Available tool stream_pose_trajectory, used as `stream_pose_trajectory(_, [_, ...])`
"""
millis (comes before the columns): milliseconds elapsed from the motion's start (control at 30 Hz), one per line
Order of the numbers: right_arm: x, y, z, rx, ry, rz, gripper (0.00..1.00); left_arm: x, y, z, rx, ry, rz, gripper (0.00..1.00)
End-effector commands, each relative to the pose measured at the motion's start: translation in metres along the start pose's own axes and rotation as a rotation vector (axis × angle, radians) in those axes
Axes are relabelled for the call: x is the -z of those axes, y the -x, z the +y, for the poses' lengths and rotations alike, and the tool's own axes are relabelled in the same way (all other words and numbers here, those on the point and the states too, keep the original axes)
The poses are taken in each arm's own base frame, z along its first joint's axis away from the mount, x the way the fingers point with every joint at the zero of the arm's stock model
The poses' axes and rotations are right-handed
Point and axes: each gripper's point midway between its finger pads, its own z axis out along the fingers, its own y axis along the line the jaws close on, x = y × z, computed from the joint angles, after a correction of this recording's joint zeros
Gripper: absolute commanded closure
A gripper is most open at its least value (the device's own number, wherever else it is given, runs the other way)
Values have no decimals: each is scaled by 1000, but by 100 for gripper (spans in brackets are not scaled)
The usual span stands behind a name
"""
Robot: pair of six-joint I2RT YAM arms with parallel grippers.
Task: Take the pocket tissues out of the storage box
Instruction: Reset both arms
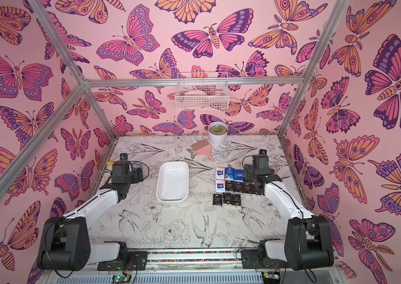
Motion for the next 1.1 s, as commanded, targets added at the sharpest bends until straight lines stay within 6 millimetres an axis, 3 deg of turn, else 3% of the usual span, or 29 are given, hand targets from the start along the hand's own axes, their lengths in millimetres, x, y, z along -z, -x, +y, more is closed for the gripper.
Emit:
stream_pose_trajectory(0, [-3, 6, -16, 4, -27, -63, 1, -6, 8, 0, 30, 0, -108, 1])
stream_pose_trajectory(200, [-19, -2, -43, -10, -89, -131, 1, -15, -7, -11, 25, -59, -198, 5])
stream_pose_trajectory(367, [-35, -1, -40, 19, -78, -243, 1, -17, -18, -15, 29, -85, -330, 4])
stream_pose_trajectory(433, [-39, 0, -36, 29, -52, -291, 1, -19, -21, -16, 29, -84, -275, 4])
stream_pose_trajectory(567, [-40, 1, -13, 40, 104, -344, 1, -20, -19, -15, 36, -84, -285, 0])
stream_pose_trajectory(767, [-47, -10, -27, -14, 40, -398, 1, -20, -19, -15, 35, -83, -292, 0])
stream_pose_trajectory(1067, [-46, -9, -27, -11, 40, -392, 1, -20, -19, -15, 35, -83, -293, 0])
